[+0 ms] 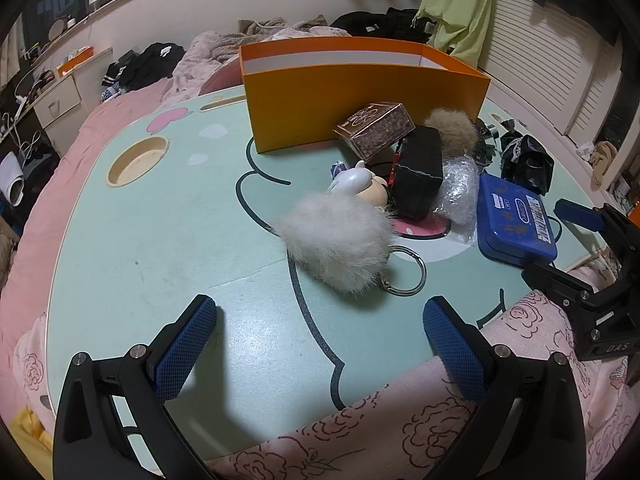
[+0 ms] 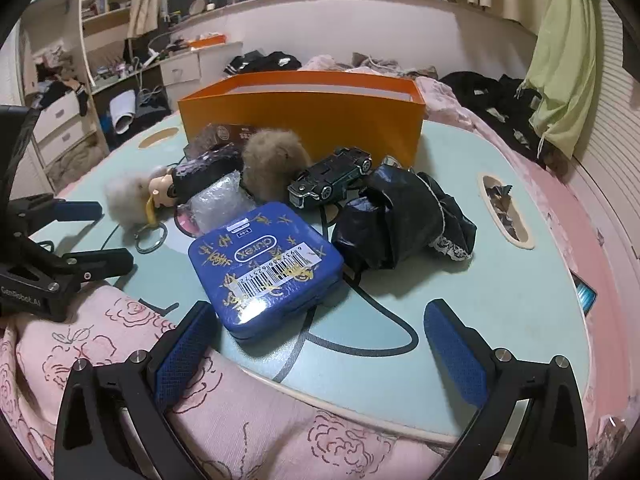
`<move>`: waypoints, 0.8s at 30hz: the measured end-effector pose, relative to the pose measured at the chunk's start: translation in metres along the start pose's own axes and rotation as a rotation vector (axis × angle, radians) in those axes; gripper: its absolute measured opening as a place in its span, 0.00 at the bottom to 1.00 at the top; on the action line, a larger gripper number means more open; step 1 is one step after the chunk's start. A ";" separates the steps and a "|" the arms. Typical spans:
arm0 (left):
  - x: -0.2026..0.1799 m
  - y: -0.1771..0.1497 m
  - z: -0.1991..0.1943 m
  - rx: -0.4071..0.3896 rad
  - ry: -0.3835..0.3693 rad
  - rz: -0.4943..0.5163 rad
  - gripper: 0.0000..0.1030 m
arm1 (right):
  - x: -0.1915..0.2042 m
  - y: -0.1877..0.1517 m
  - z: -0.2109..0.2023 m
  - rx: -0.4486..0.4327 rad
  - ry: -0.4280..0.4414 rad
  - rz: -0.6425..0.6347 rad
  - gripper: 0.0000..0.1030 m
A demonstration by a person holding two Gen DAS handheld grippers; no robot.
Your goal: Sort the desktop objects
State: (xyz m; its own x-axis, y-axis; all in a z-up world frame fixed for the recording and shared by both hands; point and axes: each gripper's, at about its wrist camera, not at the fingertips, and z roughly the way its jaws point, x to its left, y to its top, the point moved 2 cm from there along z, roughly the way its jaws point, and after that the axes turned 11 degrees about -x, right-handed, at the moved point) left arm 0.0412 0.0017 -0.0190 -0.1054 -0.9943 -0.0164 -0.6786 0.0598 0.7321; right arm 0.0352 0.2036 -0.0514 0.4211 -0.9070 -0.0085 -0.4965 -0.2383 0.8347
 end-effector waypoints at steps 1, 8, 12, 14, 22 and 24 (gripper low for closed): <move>0.000 0.000 0.000 0.000 0.000 0.000 1.00 | 0.000 0.001 0.000 0.000 0.001 0.000 1.00; 0.000 0.000 0.000 0.000 0.000 0.000 1.00 | 0.007 0.006 -0.002 0.000 0.001 0.000 1.00; 0.000 0.000 0.000 0.000 -0.001 0.001 1.00 | 0.007 0.006 -0.002 0.000 0.002 0.000 1.00; 0.001 0.000 0.000 0.000 -0.001 0.001 1.00 | 0.007 0.006 -0.002 0.000 0.002 0.000 1.00; 0.001 0.000 0.000 0.000 -0.001 0.001 1.00 | 0.006 0.007 -0.003 0.000 0.003 0.000 1.00; 0.001 0.000 -0.001 0.000 -0.001 0.002 1.00 | 0.006 0.007 -0.003 0.000 0.003 0.000 1.00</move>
State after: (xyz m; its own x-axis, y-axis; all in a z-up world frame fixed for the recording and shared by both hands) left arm 0.0414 0.0011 -0.0185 -0.1075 -0.9941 -0.0163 -0.6787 0.0615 0.7318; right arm 0.0364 0.1974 -0.0442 0.4235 -0.9059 -0.0072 -0.4962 -0.2386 0.8348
